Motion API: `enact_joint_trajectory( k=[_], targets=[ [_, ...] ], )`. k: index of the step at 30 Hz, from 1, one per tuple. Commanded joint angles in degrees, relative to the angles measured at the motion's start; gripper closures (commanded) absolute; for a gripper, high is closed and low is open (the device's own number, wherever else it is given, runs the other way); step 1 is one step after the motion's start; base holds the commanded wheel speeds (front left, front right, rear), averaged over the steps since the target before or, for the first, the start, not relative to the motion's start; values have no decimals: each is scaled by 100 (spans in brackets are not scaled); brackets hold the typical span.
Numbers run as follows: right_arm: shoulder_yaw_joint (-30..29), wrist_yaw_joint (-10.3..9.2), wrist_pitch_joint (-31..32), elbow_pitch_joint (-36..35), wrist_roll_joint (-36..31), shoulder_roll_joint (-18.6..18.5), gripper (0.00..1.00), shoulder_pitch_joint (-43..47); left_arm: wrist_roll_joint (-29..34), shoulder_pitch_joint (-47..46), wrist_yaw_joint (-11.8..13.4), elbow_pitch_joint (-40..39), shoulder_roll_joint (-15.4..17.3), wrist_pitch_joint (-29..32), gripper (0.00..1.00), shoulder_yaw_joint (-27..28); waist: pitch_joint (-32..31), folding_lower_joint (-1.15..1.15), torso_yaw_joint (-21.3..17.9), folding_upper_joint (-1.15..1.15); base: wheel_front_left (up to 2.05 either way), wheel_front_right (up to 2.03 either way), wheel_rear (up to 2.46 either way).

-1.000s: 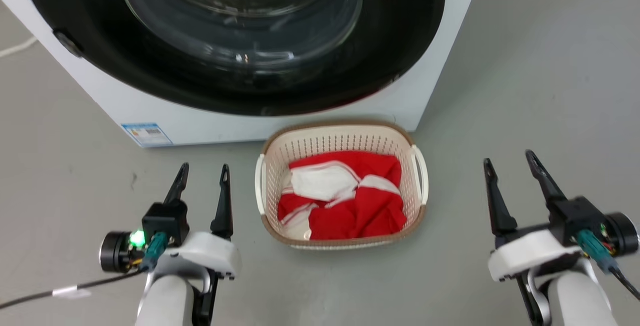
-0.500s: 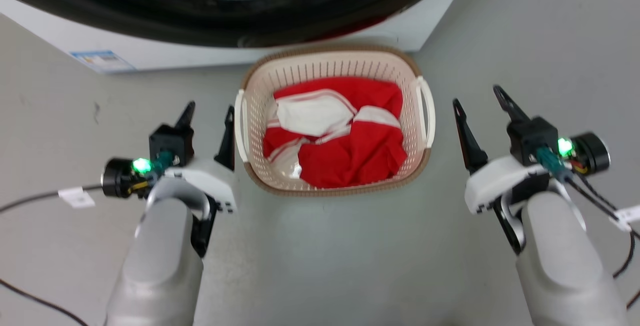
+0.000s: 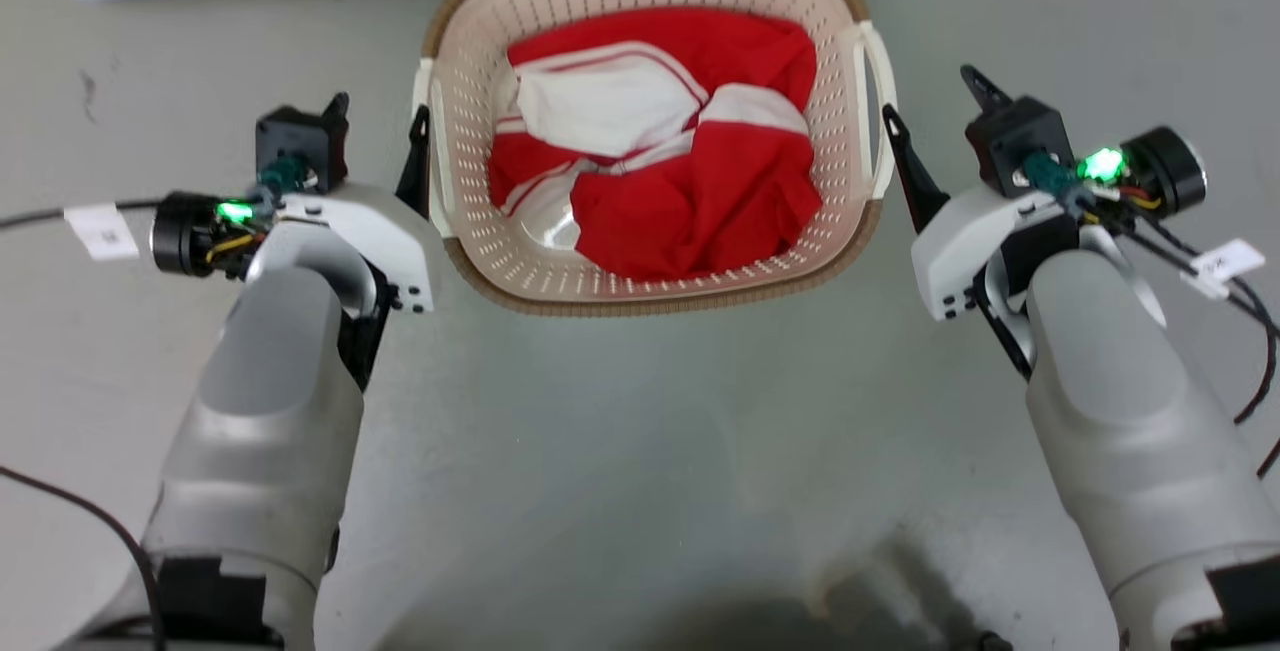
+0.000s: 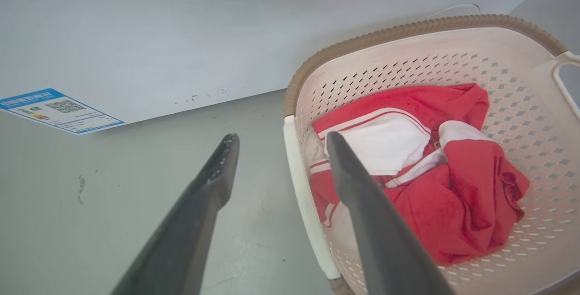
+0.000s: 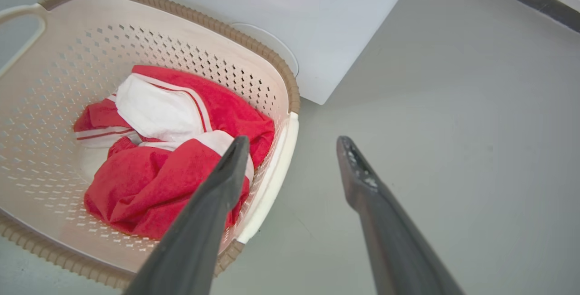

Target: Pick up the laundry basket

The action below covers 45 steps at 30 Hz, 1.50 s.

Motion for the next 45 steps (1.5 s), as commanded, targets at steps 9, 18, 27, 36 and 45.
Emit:
enact_joint_trajectory(
  k=[9, 18, 27, 36, 45],
  targets=[
    [15, -6, -13, 978, -141, -25, 0, -894, -67, -851, -59, 936, 35, -14, 0, -254, 557, -1, 20, 0, 0, 0, 0],
    [-166, -6, 8, 1802, -221, 34, 0, -1408, -163, -1303, -74, 1421, -2, 50, 0, -466, 841, -1, 50, 0, 0, 0, 0],
    [-251, -6, 111, 2068, -238, 55, 0, -1612, -340, -1475, -77, 1558, -90, 144, 0, -739, 1092, -1, 109, 0, 0, 0, 0],
    [-246, -6, 151, 2152, -169, 61, 100, -1738, -530, -1610, -78, 1602, -76, 182, 61, -1106, 1242, -1, 135, 0, 0, 0, 0],
    [-134, -5, 117, 2168, -39, 21, 100, -1747, -649, -1630, -85, 1613, -65, 160, 100, -1354, 1208, -1, 148, 0, 0, 0, 0]
  ],
)
